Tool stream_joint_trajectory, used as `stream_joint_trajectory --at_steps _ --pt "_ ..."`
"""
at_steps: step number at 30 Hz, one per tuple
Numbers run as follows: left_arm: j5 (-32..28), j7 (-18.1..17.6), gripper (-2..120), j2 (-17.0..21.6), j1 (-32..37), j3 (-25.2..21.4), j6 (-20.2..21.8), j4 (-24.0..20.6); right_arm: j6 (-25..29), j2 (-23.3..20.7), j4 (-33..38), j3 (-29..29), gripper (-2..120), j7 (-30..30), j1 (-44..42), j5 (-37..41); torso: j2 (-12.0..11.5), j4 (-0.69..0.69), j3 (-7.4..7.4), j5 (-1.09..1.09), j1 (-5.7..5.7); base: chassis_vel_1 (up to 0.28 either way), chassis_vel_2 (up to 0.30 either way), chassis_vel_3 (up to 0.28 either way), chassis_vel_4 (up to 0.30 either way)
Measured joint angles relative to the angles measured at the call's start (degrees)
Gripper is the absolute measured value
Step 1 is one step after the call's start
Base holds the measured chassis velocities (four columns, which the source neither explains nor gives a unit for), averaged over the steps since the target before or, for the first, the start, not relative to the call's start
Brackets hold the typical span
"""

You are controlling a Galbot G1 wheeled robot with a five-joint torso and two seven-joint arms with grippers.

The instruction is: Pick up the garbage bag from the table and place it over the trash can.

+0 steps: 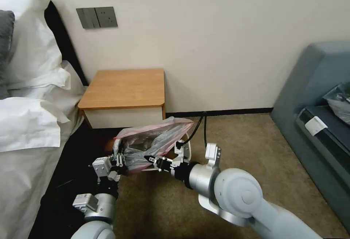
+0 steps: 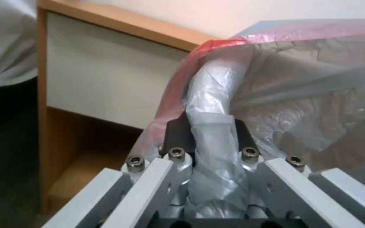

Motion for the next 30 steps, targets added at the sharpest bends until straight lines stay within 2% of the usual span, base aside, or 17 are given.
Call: stream_joint_trajectory --at_steps 10,18,30 --pt "-2.8 -1.9 8 0.0 -0.6 -0.3 0.8 -0.2 -0.9 -2.7 2.1 0.6 0 -0.6 -2.3 -1.6 0.0 0.00 0.00 0.00 0.00 0.000 0.000 0.000 0.000" --pt "-5.5 -2.7 8 0.5 -1.0 -1.3 1.5 -0.9 -2.4 -5.8 3.1 3.6 0 -1.3 -4.9 -2.0 0.0 0.00 0.00 0.00 0.00 0.000 0.000 0.000 0.000" --pt "-5.9 -3.5 8 0.6 -1.2 -1.6 1.6 -0.7 -2.7 -6.4 3.1 7.1 0 -1.6 -6.4 -2.3 0.0 0.00 0.00 0.00 0.00 0.000 0.000 0.000 0.000"
